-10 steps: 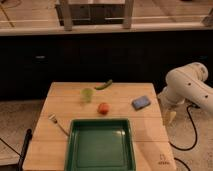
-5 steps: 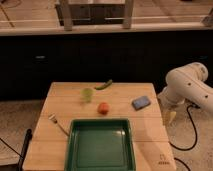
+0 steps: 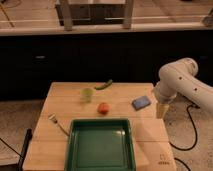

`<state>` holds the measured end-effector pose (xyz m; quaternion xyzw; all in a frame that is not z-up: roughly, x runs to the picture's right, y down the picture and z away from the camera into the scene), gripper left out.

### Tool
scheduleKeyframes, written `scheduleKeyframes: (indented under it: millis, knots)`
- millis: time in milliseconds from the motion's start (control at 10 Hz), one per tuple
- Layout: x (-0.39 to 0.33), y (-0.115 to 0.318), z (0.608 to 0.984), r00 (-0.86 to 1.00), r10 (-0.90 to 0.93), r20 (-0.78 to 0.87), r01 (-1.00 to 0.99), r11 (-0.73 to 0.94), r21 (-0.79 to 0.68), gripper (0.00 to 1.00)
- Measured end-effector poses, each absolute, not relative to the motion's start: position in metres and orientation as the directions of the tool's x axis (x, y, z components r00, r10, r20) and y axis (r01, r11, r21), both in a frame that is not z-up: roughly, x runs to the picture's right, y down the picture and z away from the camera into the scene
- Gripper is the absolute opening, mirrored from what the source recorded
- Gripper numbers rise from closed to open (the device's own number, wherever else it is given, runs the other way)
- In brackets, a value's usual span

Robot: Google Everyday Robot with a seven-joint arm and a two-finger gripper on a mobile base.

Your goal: Place sponge in tray

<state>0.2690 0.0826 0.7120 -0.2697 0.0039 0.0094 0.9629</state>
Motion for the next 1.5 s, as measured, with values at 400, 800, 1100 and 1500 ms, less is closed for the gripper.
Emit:
scheduleKeyframes:
  millis: [400,800,1100,1500]
  knots:
    - [0.266,0.068,0.73,1.0,-0.001,0.025,0.014,0.863,-0.504,0.8]
    - [0.265,0.062,0.74,0.999,-0.014,0.052,0.038,0.869,-0.493,0.8]
    - [0.26,0.054,0.755,0.996,-0.025,0.082,0.062,0.873,-0.484,0.8]
    - [0.264,0.054,0.769,0.994,-0.026,0.107,0.074,0.876,-0.476,0.8]
